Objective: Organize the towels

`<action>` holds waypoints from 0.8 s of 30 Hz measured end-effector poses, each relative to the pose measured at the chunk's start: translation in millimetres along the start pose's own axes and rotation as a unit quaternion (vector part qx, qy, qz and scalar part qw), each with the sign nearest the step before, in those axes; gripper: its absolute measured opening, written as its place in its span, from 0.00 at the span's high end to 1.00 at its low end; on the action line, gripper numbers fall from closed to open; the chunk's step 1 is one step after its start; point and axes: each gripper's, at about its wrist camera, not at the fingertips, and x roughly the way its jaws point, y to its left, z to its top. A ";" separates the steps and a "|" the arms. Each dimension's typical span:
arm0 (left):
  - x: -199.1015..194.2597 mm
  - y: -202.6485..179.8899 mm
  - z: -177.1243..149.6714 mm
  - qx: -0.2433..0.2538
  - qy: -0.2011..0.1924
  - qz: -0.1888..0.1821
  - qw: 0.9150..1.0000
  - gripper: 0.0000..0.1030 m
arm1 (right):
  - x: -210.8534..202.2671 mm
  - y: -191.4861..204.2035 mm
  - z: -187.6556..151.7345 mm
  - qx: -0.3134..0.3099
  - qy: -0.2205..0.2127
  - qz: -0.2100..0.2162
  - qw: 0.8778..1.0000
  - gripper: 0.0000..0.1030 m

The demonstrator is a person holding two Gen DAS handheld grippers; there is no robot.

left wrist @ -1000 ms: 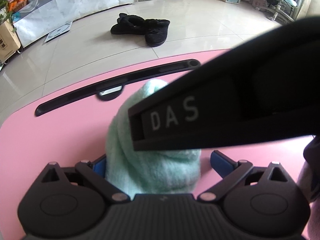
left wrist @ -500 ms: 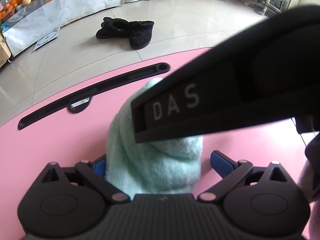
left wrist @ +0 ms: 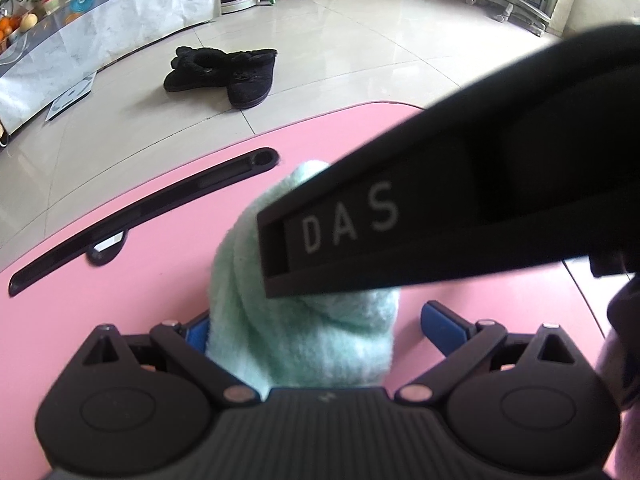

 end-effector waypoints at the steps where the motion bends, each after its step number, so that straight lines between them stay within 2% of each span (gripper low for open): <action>1: 1.1 0.1 1.8 -0.001 0.003 0.000 1.000 0.02 | 0.5 -1.4 1.0 0.001 0.001 0.002 1.000 0.16; 10: 12.7 -3.4 19.0 0.016 0.004 -0.009 1.000 0.02 | 2.6 -16.0 12.6 0.001 -0.006 -0.001 1.000 0.16; 15: 15.2 -20.9 35.0 0.028 0.007 -0.012 0.999 0.03 | 1.3 -22.8 18.5 0.006 -0.012 -0.011 1.000 0.16; 24: 17.9 -9.6 37.3 0.015 0.014 -0.006 1.000 0.04 | 1.4 -21.3 23.5 0.004 -0.018 -0.021 1.000 0.16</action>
